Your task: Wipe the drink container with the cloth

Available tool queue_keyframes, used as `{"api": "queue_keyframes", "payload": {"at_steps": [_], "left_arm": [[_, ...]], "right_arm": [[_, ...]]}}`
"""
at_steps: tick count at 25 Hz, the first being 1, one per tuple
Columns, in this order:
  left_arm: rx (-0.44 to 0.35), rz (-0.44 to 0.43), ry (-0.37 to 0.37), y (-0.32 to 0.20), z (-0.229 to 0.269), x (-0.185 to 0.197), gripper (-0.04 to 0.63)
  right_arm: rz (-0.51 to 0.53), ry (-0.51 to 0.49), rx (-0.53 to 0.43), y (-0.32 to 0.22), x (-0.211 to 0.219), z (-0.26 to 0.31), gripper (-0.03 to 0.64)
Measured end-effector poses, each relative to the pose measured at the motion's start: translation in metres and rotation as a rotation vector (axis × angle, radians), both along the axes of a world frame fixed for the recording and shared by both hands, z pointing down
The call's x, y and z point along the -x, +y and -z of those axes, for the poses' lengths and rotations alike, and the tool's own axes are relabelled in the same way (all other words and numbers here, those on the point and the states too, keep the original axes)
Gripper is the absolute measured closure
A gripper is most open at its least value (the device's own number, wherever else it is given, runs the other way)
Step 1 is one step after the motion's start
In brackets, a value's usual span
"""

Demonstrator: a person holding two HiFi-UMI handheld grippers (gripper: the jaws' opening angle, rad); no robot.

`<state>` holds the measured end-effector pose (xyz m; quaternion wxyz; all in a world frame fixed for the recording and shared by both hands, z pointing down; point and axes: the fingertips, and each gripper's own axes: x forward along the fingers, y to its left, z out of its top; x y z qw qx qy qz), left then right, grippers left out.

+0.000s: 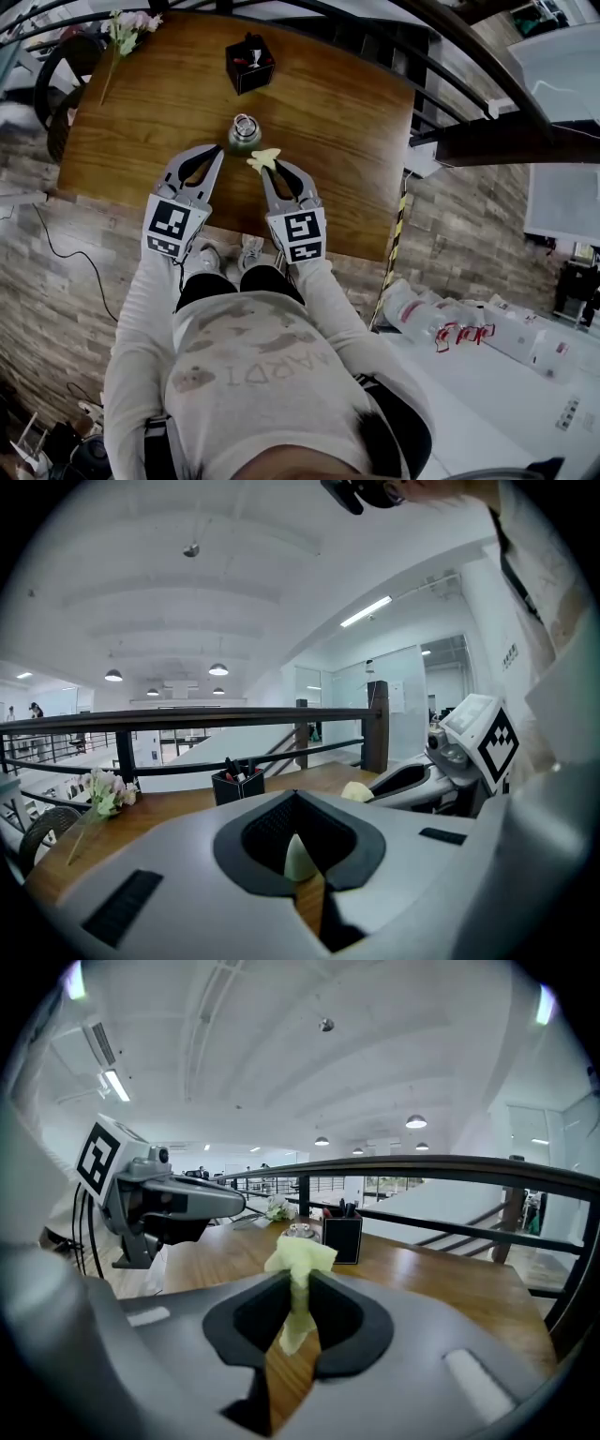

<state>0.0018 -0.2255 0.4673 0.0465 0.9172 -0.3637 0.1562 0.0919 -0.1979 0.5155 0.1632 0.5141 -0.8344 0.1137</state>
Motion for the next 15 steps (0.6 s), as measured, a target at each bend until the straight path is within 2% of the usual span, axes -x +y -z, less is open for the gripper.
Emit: {"api": "queue_keyframes", "payload": {"at_steps": [15], "left_arm": [[-0.075,0.002,0.079,0.042,0.044,0.033,0.589]], "right_arm": [[-0.114,-0.034,-0.101,0.044,0.009,0.059,0.545]]}}
